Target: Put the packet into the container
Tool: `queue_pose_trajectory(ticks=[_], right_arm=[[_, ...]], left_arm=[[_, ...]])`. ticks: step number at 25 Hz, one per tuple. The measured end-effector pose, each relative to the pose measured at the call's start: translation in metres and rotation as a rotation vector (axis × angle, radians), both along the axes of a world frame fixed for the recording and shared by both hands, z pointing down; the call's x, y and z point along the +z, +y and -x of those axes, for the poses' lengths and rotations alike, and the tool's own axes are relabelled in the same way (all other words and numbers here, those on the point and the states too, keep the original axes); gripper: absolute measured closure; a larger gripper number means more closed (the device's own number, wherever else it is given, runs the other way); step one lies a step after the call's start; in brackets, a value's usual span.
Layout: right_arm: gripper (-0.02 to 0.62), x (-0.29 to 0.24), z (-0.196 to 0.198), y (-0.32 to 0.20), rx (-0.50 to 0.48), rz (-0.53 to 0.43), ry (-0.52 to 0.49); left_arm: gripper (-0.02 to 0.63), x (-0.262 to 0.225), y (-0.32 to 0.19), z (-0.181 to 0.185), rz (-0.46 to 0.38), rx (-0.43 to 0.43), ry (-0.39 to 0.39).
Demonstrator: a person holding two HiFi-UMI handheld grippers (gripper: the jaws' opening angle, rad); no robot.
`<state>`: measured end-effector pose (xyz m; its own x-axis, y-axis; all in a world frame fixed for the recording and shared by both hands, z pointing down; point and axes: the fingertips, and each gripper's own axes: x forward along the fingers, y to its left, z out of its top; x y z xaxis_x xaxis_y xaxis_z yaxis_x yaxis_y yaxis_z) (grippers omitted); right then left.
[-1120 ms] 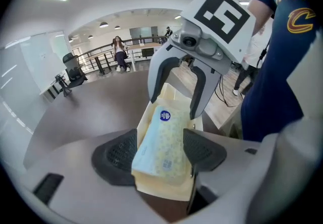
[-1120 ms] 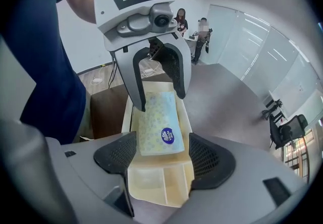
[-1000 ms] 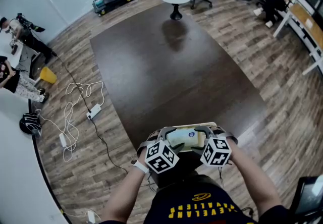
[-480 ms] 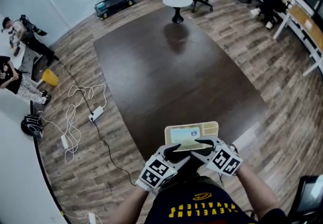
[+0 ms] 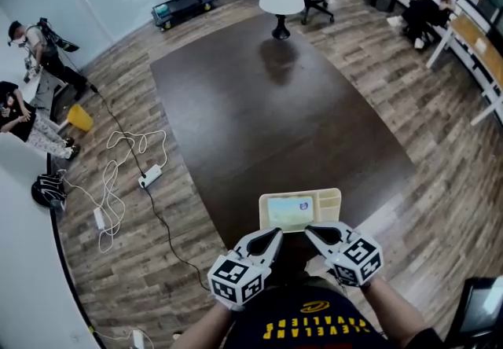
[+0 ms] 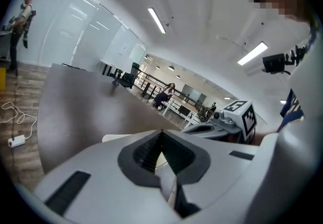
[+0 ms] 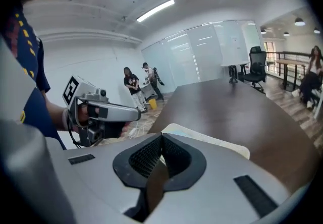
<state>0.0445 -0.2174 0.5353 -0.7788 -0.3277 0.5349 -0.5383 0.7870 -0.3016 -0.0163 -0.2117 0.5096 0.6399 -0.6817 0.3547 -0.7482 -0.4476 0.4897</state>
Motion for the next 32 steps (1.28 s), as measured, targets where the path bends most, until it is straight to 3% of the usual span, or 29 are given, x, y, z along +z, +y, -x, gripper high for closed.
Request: queue_pose_trajectory(ticks=[4,16,32], right_arm=[[0.584,-0.009,0.006,0.009,0.035,0.051,-0.095],[0.584,-0.046,0.01,0.006,0.126,0.052,-0.23],[0.584,-0.115,0.006,-0.01,0.244,-0.192,-0.323]], left_arm=[[0.606,-0.013,0.003,-0.001,-0.034,0.007,0.03],[0.606,-0.029,0.011,-0.005,-0.063,-0.007,0.064],[0.606,-0.099,0.002,-0.004,-0.196,-0.053,0.121]])
